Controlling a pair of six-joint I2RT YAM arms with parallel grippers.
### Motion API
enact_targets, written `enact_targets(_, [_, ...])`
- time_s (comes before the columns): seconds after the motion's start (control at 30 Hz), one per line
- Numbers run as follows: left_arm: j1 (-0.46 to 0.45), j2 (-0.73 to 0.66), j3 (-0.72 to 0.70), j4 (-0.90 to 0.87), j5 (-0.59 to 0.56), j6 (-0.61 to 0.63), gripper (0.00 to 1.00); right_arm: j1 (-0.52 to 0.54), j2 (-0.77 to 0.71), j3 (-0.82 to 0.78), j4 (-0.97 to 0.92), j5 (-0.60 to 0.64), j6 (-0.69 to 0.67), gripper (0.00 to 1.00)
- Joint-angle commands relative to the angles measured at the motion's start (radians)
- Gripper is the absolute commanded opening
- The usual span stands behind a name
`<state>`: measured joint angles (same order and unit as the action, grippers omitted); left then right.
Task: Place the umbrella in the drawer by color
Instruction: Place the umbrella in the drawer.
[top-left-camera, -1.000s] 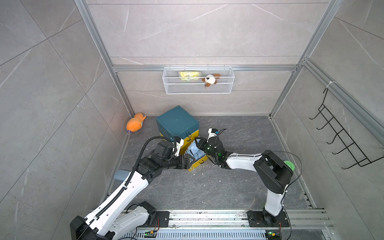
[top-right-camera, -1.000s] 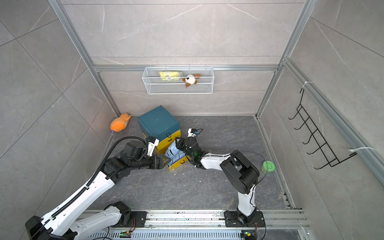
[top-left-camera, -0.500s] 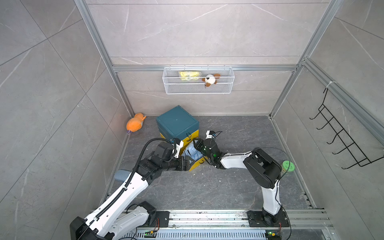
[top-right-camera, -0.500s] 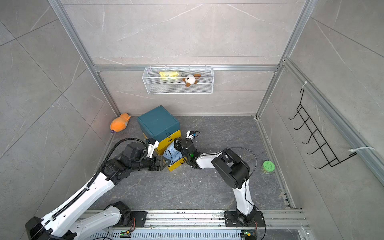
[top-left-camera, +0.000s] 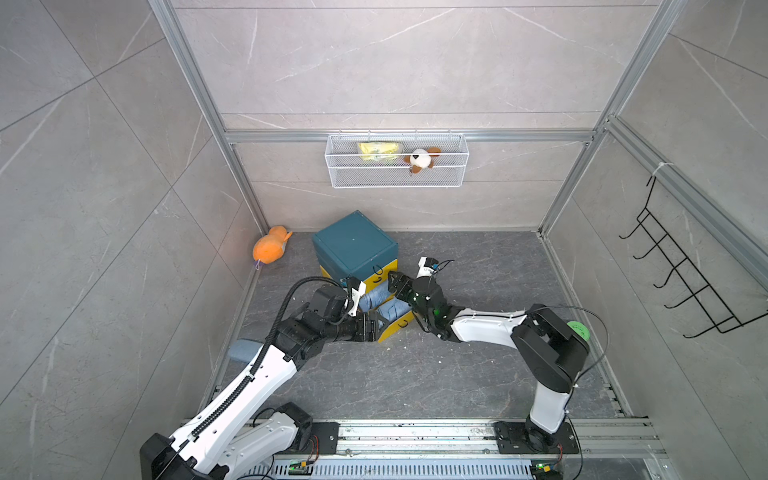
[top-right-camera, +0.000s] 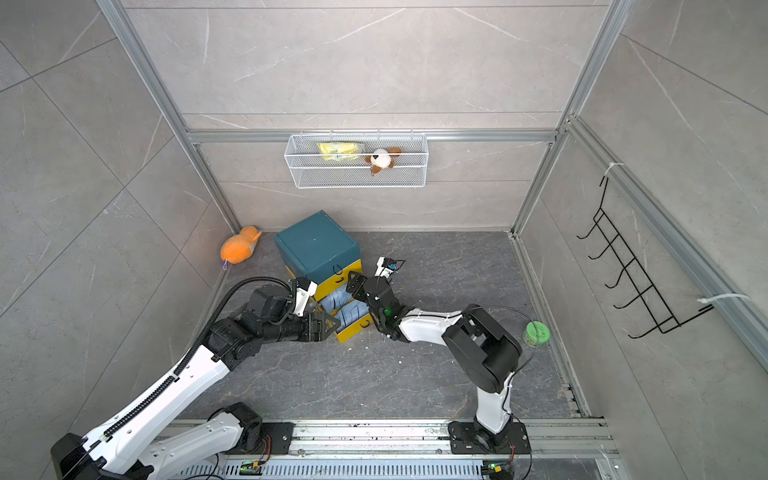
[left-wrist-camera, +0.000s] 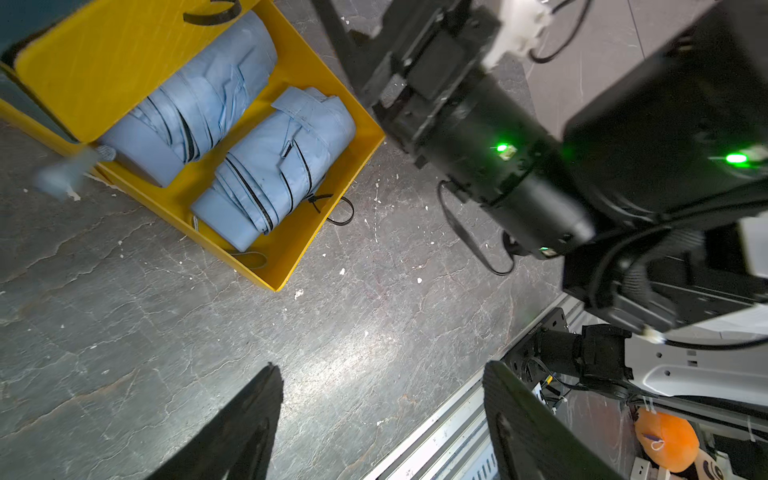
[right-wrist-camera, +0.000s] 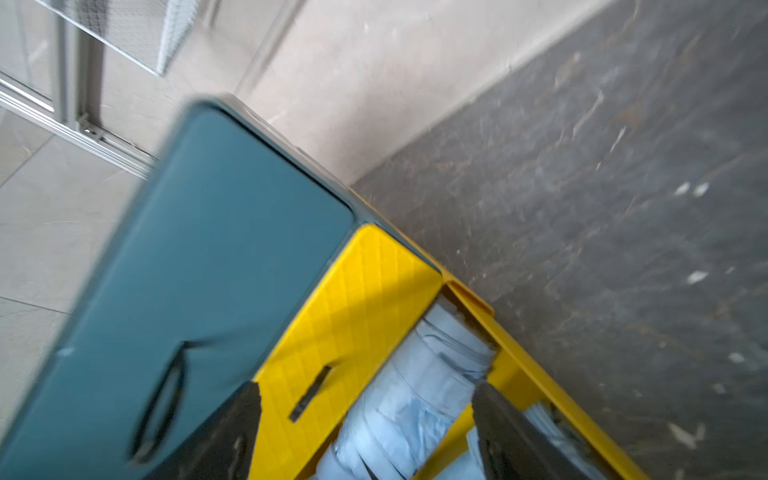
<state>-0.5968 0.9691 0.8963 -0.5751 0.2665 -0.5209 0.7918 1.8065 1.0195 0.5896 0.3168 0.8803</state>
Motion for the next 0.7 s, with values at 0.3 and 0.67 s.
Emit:
enact_targets(0.3, [0.091, 0.055, 0.161, -0.057, -0.089, -0.005, 0.82, -0.042, -0.214, -0.098, -0.178, -0.068, -0.174, 0.84])
enact_targets(0.67, [0.285, 0.175, 0.312, -0.083, -0.133, -0.050, 0.85, -0.060, -0.328, -0.144, -0.419, -0.334, -0.288, 0.85])
